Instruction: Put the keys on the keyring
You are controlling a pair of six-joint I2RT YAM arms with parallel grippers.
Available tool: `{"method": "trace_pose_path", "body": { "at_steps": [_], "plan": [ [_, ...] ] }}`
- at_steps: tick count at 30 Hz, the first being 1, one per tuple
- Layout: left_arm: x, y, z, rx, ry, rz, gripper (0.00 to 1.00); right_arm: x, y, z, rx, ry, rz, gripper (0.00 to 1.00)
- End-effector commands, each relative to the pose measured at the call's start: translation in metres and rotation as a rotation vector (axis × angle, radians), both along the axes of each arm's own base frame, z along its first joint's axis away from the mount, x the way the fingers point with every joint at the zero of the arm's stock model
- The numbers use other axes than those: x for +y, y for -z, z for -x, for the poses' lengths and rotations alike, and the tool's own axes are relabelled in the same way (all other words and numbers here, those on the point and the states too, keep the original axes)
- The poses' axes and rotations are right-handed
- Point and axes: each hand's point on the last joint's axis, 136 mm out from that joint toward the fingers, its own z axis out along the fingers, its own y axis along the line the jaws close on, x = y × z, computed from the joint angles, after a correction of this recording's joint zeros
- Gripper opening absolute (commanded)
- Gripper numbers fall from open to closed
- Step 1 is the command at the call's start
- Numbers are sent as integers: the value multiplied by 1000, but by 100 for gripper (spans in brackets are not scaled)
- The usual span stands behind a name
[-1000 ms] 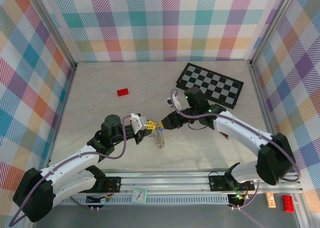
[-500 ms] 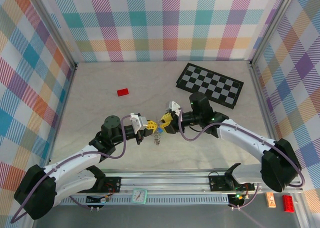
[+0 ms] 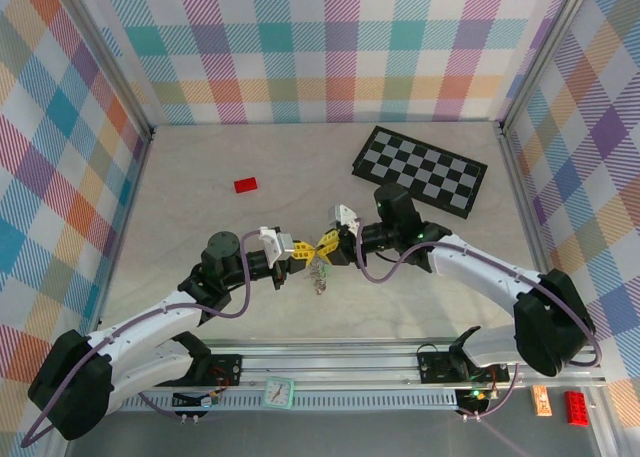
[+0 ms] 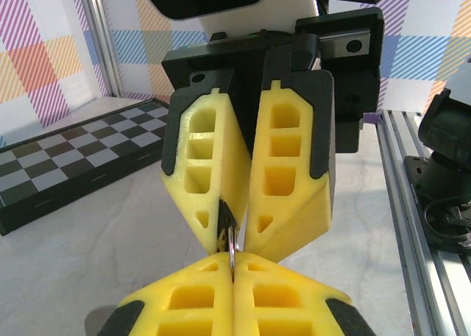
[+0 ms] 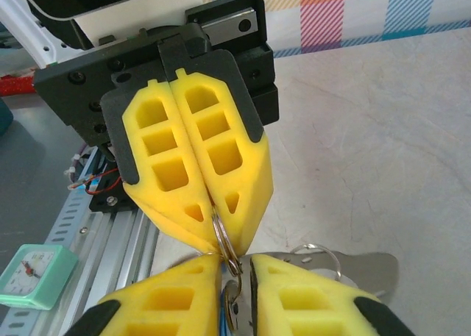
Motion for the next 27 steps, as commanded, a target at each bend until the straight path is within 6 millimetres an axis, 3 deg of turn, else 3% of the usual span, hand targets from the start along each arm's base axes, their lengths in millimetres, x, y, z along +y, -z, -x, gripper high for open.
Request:
{"method": "trace_pose_path", "body": {
  "at_steps": [1,8,10,15,27],
  "plan": [
    [-4,-15,9,-46,48,53,0,7,-18,2,-51,-54,-56,14],
    [-4,-13,7,-33,42,47,0,9,-19,3,-49,-79,-66,0],
    [-3,-12,4,-29,23,37,1,8,-18,4,-61,-79,-53,0],
    [2,-3,-1,-14,-20,-31,16,1,-13,4,-86,-74,23,0],
    [4,6,-2,-14,1,-201,13,-1,-4,12,-129,-124,195,0]
  ]
}}
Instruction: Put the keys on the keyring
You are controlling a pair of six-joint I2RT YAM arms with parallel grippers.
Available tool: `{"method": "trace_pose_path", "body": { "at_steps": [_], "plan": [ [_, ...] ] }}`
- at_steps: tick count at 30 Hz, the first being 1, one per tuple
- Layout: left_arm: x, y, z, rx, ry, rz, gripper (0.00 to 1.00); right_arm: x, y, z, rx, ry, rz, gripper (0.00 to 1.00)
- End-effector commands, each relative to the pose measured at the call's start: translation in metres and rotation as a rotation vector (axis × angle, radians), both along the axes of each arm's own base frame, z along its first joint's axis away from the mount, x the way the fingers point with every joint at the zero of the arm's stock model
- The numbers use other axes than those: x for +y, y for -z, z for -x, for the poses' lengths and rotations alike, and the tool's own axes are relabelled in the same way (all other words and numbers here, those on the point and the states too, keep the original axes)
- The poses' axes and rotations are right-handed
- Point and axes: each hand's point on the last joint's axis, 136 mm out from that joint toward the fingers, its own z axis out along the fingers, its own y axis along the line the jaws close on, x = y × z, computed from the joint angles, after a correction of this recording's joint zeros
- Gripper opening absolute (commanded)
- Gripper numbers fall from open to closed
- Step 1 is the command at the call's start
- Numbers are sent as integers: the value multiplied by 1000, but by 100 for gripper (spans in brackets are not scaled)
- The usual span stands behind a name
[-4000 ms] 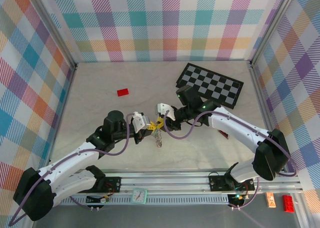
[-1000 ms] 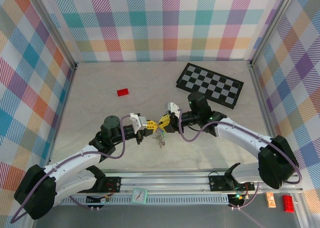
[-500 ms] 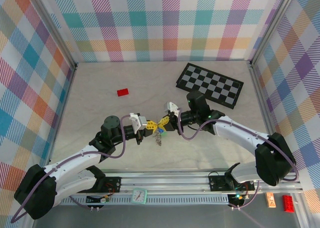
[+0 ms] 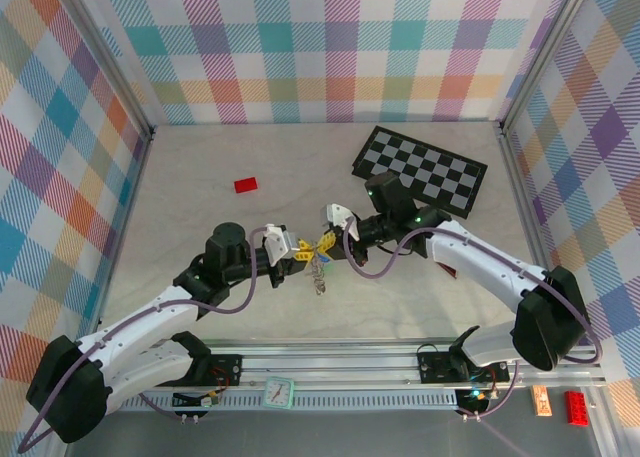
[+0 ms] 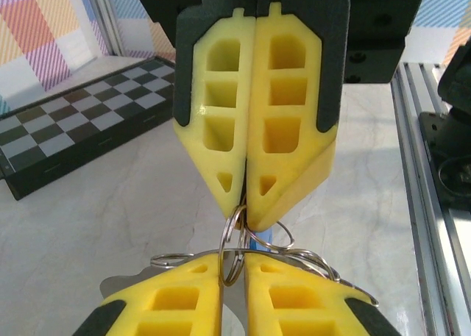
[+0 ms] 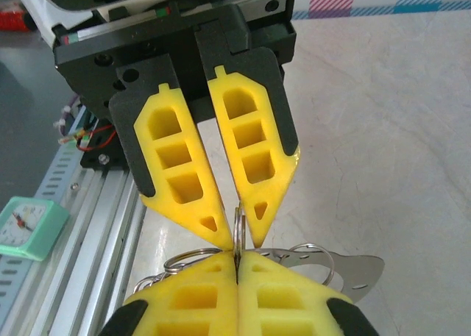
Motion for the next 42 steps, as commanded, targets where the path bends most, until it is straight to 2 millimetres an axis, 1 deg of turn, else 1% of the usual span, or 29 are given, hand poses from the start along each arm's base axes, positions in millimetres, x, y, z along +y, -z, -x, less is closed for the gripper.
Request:
{"method": "trace_pose_path", "body": {
  "at_steps": [1,6,9,11,12,13,14,15,17,20,24,28,33,35,38,42],
  "plan": [
    [-1,-4,3,-27,27,-39,12,1,3,12,-26,-67,54,0],
    [-3,-7,5,-25,43,-41,11,4,8,11,-65,-72,127,0],
    [-4,-8,5,-22,51,-40,6,8,2,13,-63,-86,104,0],
    [-4,-9,6,-22,55,-36,0,10,-3,13,-55,-73,71,0],
    [-4,-9,6,-20,56,-34,0,11,-5,12,-52,-61,57,7],
    [-4,-9,7,-19,57,-30,0,10,-7,10,-48,-41,34,16],
    [-4,-9,7,-18,57,-23,0,9,-9,8,-35,-24,9,23],
    [-4,-9,8,-19,55,-14,0,7,-11,7,-19,-11,-15,27],
    [-4,-9,8,-20,54,5,0,4,-13,5,17,14,-54,32],
    [-5,-10,9,-20,55,28,0,3,-10,6,58,30,-76,33],
    [-6,-11,10,-24,60,55,0,4,-3,6,89,46,-82,33],
    [-7,-13,12,-30,73,75,0,6,-2,6,93,41,-101,31],
    [-8,-15,13,-34,81,96,0,8,1,4,93,37,-103,31],
    [-8,-16,15,-34,86,102,0,9,2,4,92,33,-104,28],
    [-8,-16,14,-36,83,104,0,9,4,4,92,29,-102,19],
    [-8,-15,14,-36,80,106,0,8,3,6,86,15,-100,9]
  ]
}}
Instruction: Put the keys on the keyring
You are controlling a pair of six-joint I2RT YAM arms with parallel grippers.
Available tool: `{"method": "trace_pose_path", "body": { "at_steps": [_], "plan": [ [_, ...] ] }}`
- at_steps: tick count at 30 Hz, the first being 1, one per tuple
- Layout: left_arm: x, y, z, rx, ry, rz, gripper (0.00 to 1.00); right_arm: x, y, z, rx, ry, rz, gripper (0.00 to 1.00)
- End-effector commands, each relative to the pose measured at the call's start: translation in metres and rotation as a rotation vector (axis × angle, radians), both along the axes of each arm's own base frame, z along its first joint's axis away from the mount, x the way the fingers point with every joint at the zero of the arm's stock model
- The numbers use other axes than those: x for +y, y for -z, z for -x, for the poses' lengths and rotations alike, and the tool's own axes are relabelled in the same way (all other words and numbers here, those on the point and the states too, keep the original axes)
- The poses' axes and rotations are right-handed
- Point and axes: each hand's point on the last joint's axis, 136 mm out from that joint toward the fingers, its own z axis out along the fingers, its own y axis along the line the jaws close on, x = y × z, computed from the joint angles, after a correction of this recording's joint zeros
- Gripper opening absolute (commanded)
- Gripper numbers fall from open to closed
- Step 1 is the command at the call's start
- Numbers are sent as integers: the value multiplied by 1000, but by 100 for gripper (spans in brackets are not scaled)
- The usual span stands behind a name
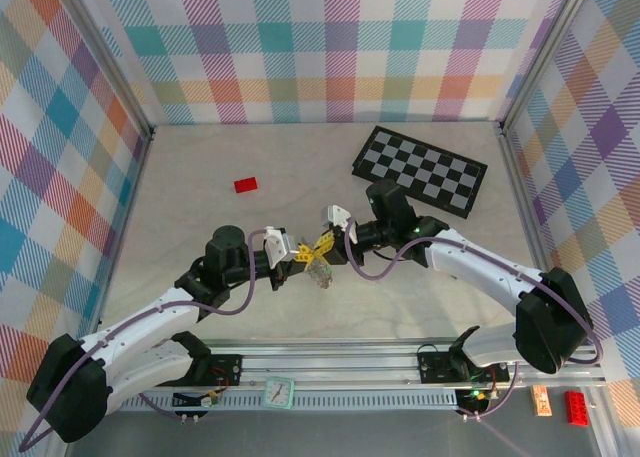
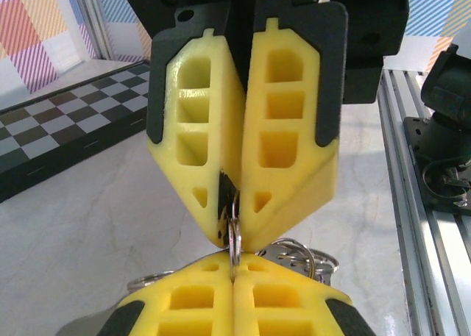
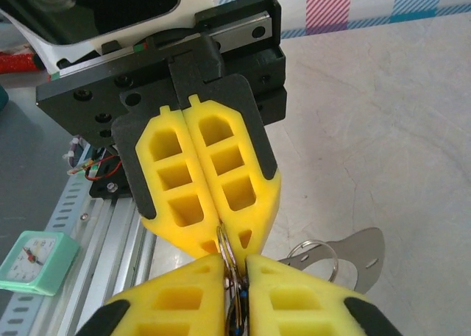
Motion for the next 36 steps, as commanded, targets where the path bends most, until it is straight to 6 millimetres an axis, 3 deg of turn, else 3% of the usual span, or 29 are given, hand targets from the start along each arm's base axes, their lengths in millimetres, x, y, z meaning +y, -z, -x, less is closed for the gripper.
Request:
{"method": "trace_pose_path", "body": {
  "at_steps": [1,7,12,16,25,36],
  "plan": [
    [-6,-19,7,-57,52,62,0,1,1,4,-2,-39,-12,7],
    [-5,-19,5,-53,35,57,0,-1,-1,5,-28,-57,16,0],
    [-2,-14,0,-43,8,14,14,-4,-2,4,-58,-68,68,0],
    [-1,-12,-1,-43,9,-30,15,-7,3,4,-96,-76,143,0],
    [-4,-13,-1,-44,30,-54,14,-1,2,9,-144,-120,205,0],
    [-6,-9,1,-37,55,-76,0,6,-7,14,-128,-139,170,0]
  ]
}}
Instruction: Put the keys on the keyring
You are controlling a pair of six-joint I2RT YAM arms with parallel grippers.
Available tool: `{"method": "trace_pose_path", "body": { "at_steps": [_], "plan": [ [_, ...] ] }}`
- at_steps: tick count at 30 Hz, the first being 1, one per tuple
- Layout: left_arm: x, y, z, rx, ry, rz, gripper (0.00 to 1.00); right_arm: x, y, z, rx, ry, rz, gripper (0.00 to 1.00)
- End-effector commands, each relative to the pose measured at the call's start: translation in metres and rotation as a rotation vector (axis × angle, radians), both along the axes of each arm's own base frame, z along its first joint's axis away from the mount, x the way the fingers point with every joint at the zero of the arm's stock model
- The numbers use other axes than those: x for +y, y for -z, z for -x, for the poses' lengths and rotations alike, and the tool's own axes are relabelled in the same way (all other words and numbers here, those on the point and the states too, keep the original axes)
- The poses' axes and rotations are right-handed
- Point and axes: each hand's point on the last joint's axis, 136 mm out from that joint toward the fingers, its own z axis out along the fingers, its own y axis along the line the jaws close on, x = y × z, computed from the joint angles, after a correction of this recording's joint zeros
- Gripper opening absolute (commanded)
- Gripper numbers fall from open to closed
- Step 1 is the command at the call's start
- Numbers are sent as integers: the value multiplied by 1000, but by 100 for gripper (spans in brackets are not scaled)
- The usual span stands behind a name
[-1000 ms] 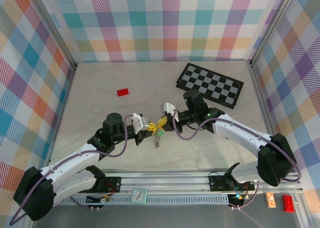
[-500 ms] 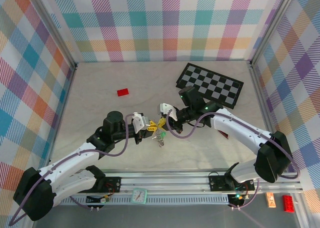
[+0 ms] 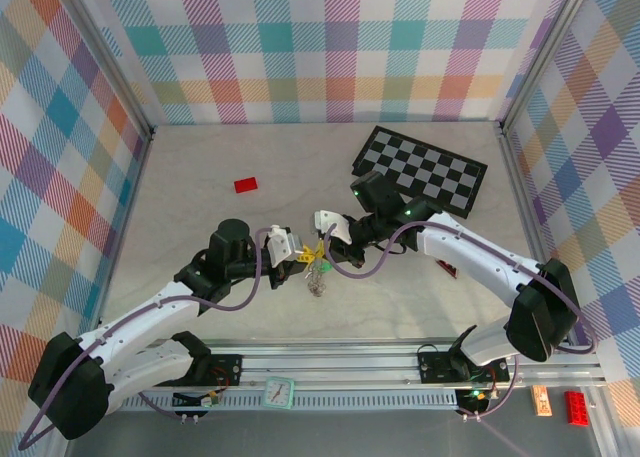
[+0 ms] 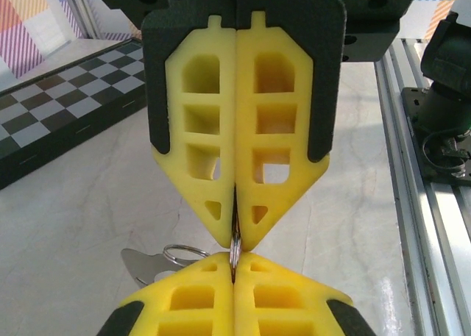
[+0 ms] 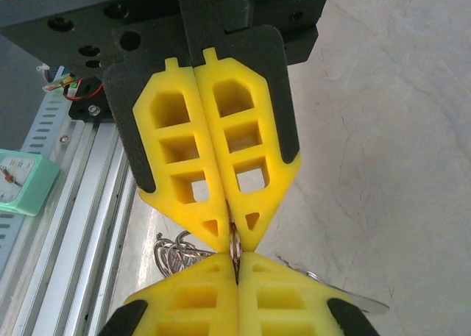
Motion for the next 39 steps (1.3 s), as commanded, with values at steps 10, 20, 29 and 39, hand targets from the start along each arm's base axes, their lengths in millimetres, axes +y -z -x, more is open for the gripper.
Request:
{"method": "trace_pose_path", "body": {
  "at_steps": [10,20,29,39],
  "plan": [
    [-3,-18,1,-46,0,93,0,-11,2,-4,-38,132,-61,40],
    [-3,-20,2,-11,-14,132,0,-15,-3,-10,-179,189,-133,40],
    [-2,-19,4,-31,-3,113,0,-8,-10,-5,-188,136,-154,34],
    [-2,-18,4,-35,2,108,0,-3,-12,0,-166,98,-168,19]
  ]
}}
